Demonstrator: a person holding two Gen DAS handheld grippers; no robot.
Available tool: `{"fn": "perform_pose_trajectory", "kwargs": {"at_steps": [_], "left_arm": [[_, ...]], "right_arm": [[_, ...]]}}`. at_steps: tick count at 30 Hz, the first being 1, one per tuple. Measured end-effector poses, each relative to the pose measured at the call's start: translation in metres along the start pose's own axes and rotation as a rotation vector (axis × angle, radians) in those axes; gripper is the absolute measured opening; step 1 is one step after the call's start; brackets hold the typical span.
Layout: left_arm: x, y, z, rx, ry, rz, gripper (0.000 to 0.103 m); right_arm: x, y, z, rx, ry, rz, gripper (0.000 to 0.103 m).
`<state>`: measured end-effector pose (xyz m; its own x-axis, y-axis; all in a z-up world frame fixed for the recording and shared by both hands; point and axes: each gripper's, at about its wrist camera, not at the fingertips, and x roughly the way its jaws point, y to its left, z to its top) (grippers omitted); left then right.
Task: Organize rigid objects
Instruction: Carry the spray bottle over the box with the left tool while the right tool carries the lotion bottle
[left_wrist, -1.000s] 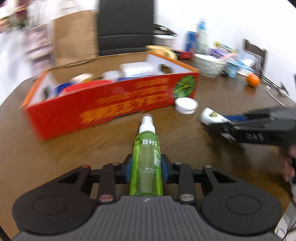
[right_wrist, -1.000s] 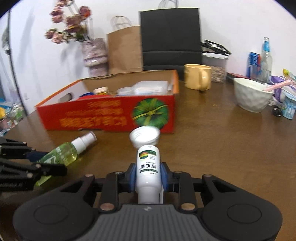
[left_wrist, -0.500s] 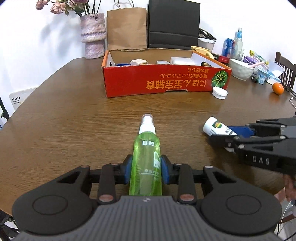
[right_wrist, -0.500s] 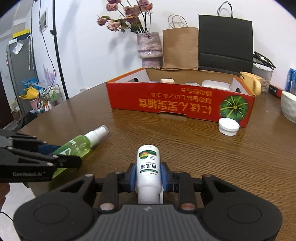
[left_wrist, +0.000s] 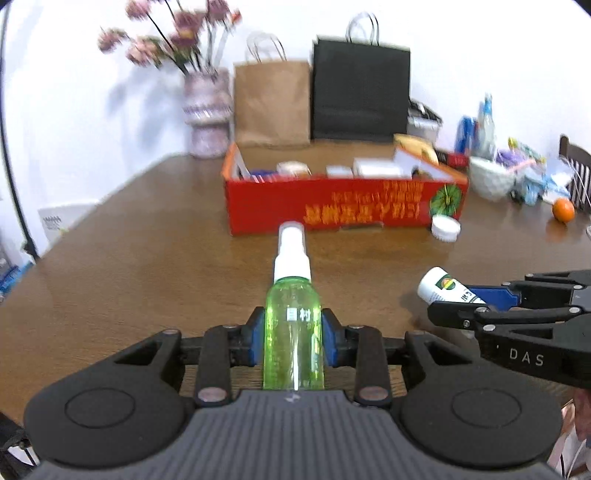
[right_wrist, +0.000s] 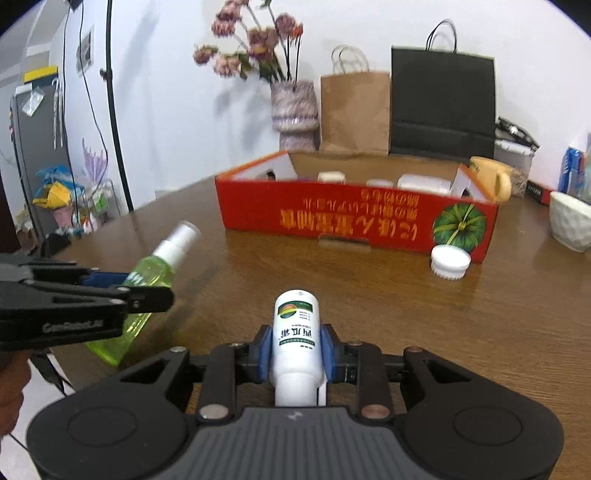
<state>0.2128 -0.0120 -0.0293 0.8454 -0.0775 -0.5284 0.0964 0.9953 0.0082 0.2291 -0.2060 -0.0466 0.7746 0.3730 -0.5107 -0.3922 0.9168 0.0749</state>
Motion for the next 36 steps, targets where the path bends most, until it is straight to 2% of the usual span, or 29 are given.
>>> {"fn": "perform_pose_trajectory", "kwargs": {"at_steps": [7,10,15,19,24,28,32,36], "left_arm": [[-0.072,0.002,0.007,-0.042,-0.198,0.068,0.031],[-0.094,0.000,0.005,-0.051,-0.256,0.099,0.031],[-0.127,-0.002,-0.001,-0.075,-0.301,0.051,0.031],[-0.138,-0.007,-0.001,-0.083,-0.319,0.033,0.031],[-0.132,-0.011,0.006,-0.075,-0.318,0.009,0.031],[-0.114,-0.011,0.022,-0.072,-0.319,0.005,0.031],[-0.082,-0.007,0.053,-0.072,-0.311,0.013,0.031],[-0.042,0.001,0.093,-0.073,-0.295,0.006,0.031]], "right_arm": [[-0.064,0.018,0.009,0.008,-0.214,-0.055,0.027],[-0.090,0.023,0.004,0.027,-0.269,-0.066,0.027],[-0.121,0.029,-0.005,0.024,-0.300,-0.067,0.027],[-0.134,0.030,-0.010,0.023,-0.310,-0.071,0.027],[-0.134,0.026,-0.010,0.030,-0.319,-0.057,0.027],[-0.116,0.019,-0.001,0.029,-0.311,-0.044,0.027],[-0.092,0.006,0.016,0.026,-0.295,-0.033,0.027],[-0.062,-0.014,0.052,0.026,-0.282,0.018,0.027]]}}
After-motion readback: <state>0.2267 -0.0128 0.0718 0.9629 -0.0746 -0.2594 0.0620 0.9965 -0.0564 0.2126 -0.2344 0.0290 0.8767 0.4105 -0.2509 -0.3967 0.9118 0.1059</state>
